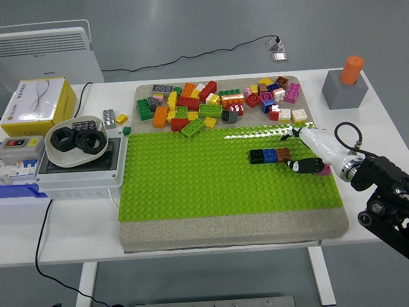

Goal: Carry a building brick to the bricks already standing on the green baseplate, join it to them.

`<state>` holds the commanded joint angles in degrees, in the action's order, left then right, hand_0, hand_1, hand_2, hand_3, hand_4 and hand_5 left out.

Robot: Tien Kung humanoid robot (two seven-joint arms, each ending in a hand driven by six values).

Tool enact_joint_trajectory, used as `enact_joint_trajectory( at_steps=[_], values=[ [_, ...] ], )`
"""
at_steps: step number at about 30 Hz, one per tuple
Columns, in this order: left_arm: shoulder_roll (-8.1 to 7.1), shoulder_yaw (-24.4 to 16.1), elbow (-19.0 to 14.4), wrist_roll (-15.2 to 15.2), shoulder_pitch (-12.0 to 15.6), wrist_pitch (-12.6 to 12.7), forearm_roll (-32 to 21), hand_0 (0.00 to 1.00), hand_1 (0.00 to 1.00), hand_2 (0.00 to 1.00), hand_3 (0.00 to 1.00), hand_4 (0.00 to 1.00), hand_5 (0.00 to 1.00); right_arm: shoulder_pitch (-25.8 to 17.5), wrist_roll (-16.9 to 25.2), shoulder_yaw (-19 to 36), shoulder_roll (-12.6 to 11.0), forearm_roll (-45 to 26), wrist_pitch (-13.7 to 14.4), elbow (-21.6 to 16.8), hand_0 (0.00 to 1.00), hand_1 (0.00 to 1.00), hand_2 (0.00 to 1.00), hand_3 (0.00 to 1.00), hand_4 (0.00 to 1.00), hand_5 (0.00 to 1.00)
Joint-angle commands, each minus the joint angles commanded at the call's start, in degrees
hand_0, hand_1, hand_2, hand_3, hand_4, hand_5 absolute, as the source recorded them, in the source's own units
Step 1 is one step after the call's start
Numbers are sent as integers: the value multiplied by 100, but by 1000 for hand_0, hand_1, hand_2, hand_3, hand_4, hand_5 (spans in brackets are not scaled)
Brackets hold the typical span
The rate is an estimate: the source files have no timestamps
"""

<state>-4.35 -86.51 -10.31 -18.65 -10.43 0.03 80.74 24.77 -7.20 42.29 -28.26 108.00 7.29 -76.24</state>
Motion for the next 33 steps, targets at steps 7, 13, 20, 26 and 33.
enact_joint_trajectory(
  at_steps=[7, 13, 20, 26, 33],
  values=[
    [7, -4, 0, -4, 3, 0, 10, 735, 731, 674, 806, 831, 998, -26, -54, -44, -50, 155, -18, -15, 842, 830, 825, 675, 695, 392],
    [6, 6, 0, -1, -1, 2, 0, 735, 731, 674, 806, 831, 998, 4, -56, -127, 1, 152, -24, 94, 842, 835, 834, 672, 681, 451],
    [2, 4, 0, 7, -5, 3, 0, 735, 731, 673, 806, 832, 998, 70, -42, -236, 68, 96, -29, 219, 846, 835, 837, 672, 668, 405],
    [2, 2, 0, 7, -9, 3, 4, 735, 731, 673, 806, 833, 998, 131, -45, -341, 101, 50, -53, 286, 847, 836, 837, 670, 676, 381],
    [3, 1, 0, 9, -14, 4, 6, 735, 731, 673, 806, 833, 998, 206, -18, -415, 195, -2, -57, 552, 848, 835, 837, 669, 679, 411]
  ],
)
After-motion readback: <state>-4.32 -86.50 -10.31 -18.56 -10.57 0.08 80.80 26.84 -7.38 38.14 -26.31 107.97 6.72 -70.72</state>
